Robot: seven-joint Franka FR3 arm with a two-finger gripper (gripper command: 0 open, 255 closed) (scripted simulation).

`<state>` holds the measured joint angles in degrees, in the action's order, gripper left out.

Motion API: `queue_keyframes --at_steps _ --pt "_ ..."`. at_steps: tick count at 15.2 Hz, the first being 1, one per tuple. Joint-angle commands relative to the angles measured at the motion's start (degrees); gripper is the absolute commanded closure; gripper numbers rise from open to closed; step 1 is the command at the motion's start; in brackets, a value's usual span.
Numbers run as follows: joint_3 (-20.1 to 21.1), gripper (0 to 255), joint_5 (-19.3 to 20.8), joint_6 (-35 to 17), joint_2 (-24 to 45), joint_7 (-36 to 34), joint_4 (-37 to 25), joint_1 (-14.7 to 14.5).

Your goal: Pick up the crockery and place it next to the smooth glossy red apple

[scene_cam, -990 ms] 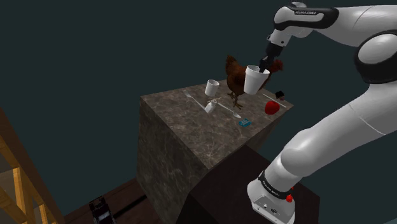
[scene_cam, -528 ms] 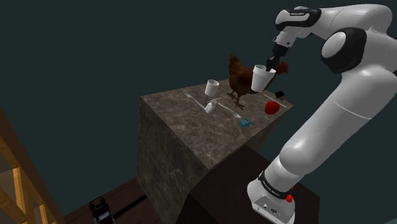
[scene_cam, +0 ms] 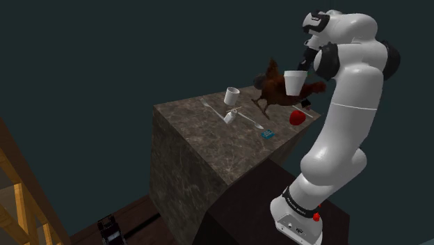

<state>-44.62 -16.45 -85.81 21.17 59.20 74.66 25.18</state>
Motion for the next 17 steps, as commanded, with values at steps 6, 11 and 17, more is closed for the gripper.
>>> queue_keyframes --at_steps 6,11,17 --pt "1.5 255 -5.9 2.9 10.1 4.0 -11.3 8.8" --pt "1.2 255 -5.3 -1.7 9.1 4.5 -5.5 6.8" --pt "1.2 255 -5.1 -6.7 8.5 5.1 0.3 5.2"
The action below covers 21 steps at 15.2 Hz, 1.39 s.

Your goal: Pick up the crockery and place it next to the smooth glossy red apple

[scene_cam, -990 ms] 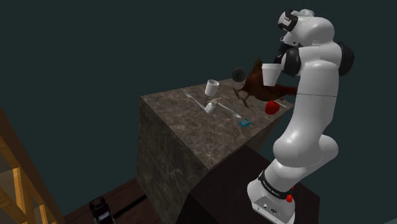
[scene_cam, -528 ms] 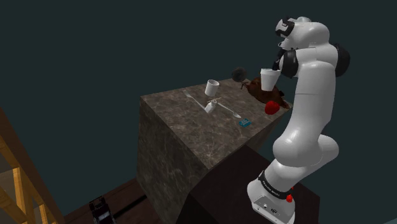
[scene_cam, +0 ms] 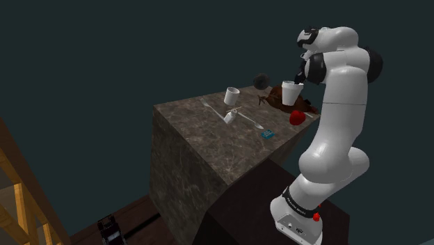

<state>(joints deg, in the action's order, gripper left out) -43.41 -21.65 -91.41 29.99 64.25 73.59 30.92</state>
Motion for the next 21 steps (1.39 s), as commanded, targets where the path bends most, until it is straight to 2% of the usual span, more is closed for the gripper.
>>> queue_keyframes --at_steps 1,21 --pt "0.0 255 0.1 -1.9 -0.3 0.1 2.2 -0.7" --pt "1.4 255 -2.3 -15.6 2.3 2.5 14.4 -2.3"
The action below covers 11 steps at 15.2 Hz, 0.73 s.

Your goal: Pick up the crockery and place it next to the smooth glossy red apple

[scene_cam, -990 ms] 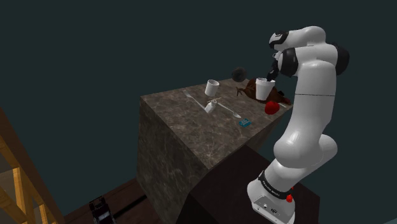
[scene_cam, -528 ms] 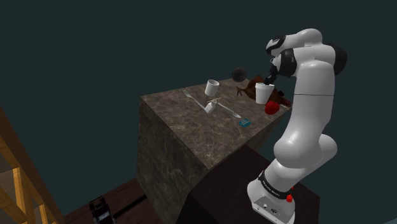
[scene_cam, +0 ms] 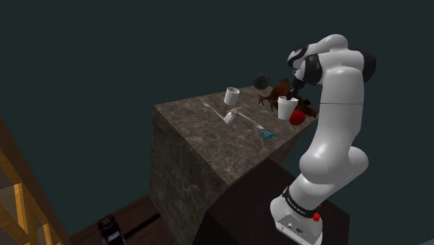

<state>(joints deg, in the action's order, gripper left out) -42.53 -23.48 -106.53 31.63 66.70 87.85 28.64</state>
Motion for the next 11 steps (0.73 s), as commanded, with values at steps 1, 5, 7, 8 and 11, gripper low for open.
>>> queue_keyframes --at_steps 1,5,7,8,11 --pt "0.6 255 -0.7 -1.0 1.0 0.2 0.5 0.0" --pt "0.6 255 -0.8 -1.2 1.0 0.3 0.6 0.0" --pt "0.6 255 -0.8 -1.2 1.1 0.3 0.6 0.0" --pt "0.6 255 -0.8 -1.2 1.1 0.3 0.6 -0.1" --pt "0.5 0 -0.9 -1.3 1.2 0.6 0.7 0.1"
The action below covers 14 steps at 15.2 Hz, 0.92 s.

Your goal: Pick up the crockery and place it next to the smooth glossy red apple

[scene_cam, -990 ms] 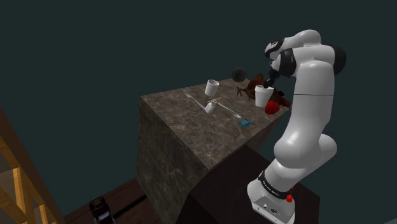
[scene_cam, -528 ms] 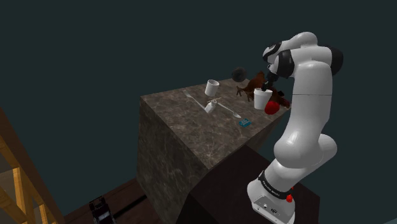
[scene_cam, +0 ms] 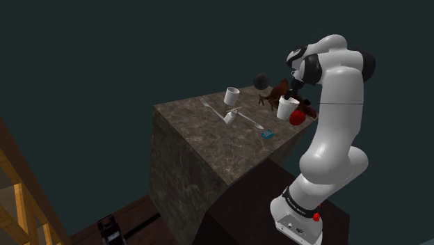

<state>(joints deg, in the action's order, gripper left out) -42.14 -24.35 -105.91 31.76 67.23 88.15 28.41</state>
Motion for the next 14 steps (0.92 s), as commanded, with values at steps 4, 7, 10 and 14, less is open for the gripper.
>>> queue_keyframes --at_steps 4,7,10,14 --pt "-0.2 0 -0.2 -1.7 1.0 -0.1 0.3 -0.1" --pt "-1.1 0 0.8 3.4 0.0 -0.9 -4.1 0.4" --pt "-1.2 0 1.0 4.7 -0.1 -1.1 -5.4 0.6" --pt "-1.2 0 1.0 4.8 -0.1 -1.1 -5.4 0.6"
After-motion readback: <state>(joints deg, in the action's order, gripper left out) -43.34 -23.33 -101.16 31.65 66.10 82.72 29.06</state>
